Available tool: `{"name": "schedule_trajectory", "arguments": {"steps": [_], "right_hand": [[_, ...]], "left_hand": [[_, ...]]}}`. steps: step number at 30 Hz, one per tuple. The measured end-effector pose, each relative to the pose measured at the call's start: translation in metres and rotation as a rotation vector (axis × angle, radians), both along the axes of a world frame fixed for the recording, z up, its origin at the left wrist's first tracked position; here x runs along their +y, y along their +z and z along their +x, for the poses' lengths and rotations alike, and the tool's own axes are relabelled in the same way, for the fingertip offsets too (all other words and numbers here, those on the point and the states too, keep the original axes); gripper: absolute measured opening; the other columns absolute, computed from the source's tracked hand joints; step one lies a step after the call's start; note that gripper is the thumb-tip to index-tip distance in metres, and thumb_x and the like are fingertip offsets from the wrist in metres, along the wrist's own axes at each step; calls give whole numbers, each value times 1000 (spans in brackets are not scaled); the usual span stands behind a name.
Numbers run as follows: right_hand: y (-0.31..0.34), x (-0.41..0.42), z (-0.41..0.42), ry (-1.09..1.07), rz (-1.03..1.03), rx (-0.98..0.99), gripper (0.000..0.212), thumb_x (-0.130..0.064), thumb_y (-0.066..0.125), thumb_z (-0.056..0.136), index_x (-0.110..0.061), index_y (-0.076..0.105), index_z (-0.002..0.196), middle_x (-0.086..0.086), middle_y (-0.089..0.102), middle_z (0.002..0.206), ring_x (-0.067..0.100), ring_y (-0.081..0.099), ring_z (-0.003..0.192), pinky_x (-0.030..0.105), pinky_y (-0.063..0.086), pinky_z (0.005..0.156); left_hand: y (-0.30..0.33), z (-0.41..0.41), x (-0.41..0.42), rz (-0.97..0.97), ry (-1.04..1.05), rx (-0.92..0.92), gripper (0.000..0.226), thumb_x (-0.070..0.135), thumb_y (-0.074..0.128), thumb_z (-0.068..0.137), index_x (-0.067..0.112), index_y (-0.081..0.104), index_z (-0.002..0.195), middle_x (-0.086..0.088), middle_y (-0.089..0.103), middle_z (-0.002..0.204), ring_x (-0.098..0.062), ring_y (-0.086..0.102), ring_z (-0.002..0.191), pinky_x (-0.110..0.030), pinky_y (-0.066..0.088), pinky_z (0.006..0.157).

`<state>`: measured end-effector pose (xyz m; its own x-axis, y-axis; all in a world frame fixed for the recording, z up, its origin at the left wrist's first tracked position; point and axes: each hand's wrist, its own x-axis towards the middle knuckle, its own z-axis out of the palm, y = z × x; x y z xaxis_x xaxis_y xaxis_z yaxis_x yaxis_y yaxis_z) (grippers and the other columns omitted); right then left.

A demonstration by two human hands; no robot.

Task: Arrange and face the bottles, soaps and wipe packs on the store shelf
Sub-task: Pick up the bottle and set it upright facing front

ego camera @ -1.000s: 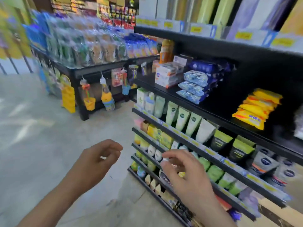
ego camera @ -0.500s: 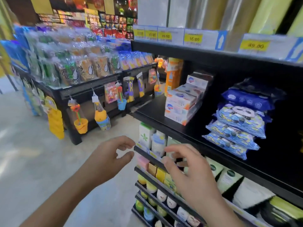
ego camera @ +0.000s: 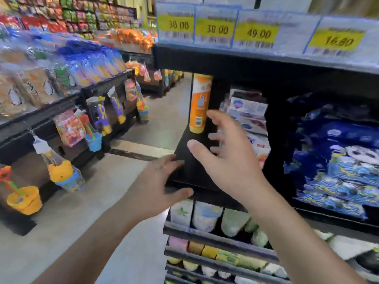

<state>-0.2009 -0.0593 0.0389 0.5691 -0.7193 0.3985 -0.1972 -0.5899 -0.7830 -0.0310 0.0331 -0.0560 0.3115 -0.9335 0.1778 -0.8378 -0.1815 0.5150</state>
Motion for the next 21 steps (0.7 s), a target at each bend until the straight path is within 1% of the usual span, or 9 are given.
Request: {"name": "schedule_trajectory", "arguments": {"steps": [2,3,4,6,8,12,15,19,21], "right_hand": [[8,-7,33,-101,-13,4,70,-38,77,86,-37,40,146,-21,43,122,12,53,122,42,51,101],[11,-11,48,-148,-3,6,75,-38,78,85,-35,38,148,-23,41,118,14,52,123,43,50,103],[14,-16,62,-196,15,6,80,-40,79,84,-34,35,151,-23,41,120,15,51,125,42,48,106],[19,-29,86,-299,42,6,88,-43,78,84,-30,28,155,-10,41,140,14,46,132,36,42,111],[23,-44,105,-388,79,-8,90,-41,77,86,-27,23,157,-1,34,153,12,40,135,30,35,107],[27,-74,132,-518,184,11,95,-41,74,88,-22,16,161,4,27,162,22,31,149,38,32,114],[23,-91,148,-557,208,-23,92,-41,75,87,-16,21,158,9,26,160,27,32,147,40,33,113],[14,-109,165,-601,176,10,79,-41,74,85,-11,38,149,16,40,150,36,42,138,45,40,109],[12,-112,171,-606,164,22,77,-37,71,86,-10,37,150,18,42,150,38,43,137,49,41,110]], "left_hand": [[-4,12,-4,12,-66,34,87,87,52,77,39,48,149,15,36,158,-8,41,142,-38,41,116],[-5,15,-5,6,-77,29,88,87,51,74,39,48,148,16,35,158,-7,41,142,-36,41,116],[-5,19,-7,1,-87,11,88,86,52,73,40,48,148,16,34,158,-7,40,142,-35,41,116],[-1,23,-8,3,-104,-5,85,82,60,75,42,46,148,18,31,157,-5,36,143,-32,39,117],[1,29,-8,0,-125,22,81,77,67,76,45,46,148,22,30,155,-2,34,143,-31,39,116],[-4,42,-6,-22,-188,87,78,75,70,77,50,45,146,28,30,150,4,36,139,-28,40,113],[-7,44,-5,-40,-198,115,77,75,70,76,51,46,146,30,30,147,5,37,136,-25,41,111],[-4,44,-6,-34,-205,104,79,77,69,76,51,45,147,29,27,150,4,37,137,-28,44,111],[-3,43,-7,-31,-209,89,79,76,69,77,50,44,148,28,27,151,3,36,138,-29,44,111]]}}
